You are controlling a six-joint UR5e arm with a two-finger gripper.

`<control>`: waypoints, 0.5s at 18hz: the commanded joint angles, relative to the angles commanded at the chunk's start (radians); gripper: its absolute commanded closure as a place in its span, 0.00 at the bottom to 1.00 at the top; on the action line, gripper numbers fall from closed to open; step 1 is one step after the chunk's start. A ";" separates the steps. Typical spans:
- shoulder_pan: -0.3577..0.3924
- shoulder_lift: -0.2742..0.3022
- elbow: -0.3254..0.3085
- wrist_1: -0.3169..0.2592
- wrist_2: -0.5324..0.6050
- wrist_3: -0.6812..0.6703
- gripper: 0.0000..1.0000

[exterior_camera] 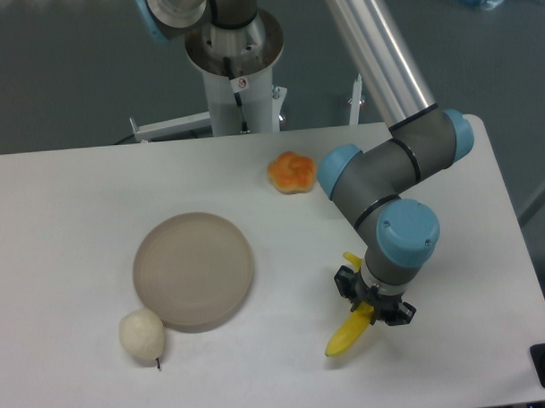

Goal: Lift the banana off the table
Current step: 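Lift the gripped banana up off the table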

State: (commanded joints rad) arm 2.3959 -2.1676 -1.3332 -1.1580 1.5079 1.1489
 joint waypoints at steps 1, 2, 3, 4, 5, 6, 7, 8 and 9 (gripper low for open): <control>0.009 0.002 0.017 -0.020 0.002 0.005 1.00; 0.018 0.003 0.034 -0.041 0.003 0.006 1.00; 0.020 0.003 0.051 -0.063 0.005 0.014 1.00; 0.020 0.003 0.074 -0.087 0.008 0.026 1.00; 0.022 0.003 0.086 -0.104 0.008 0.038 1.00; 0.022 0.002 0.106 -0.139 0.009 0.082 1.00; 0.022 0.002 0.118 -0.162 0.009 0.127 1.00; 0.022 0.003 0.127 -0.181 0.011 0.161 1.00; 0.022 0.003 0.134 -0.187 0.011 0.173 1.00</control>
State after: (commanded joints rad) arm 2.4176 -2.1644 -1.1996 -1.3452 1.5186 1.3222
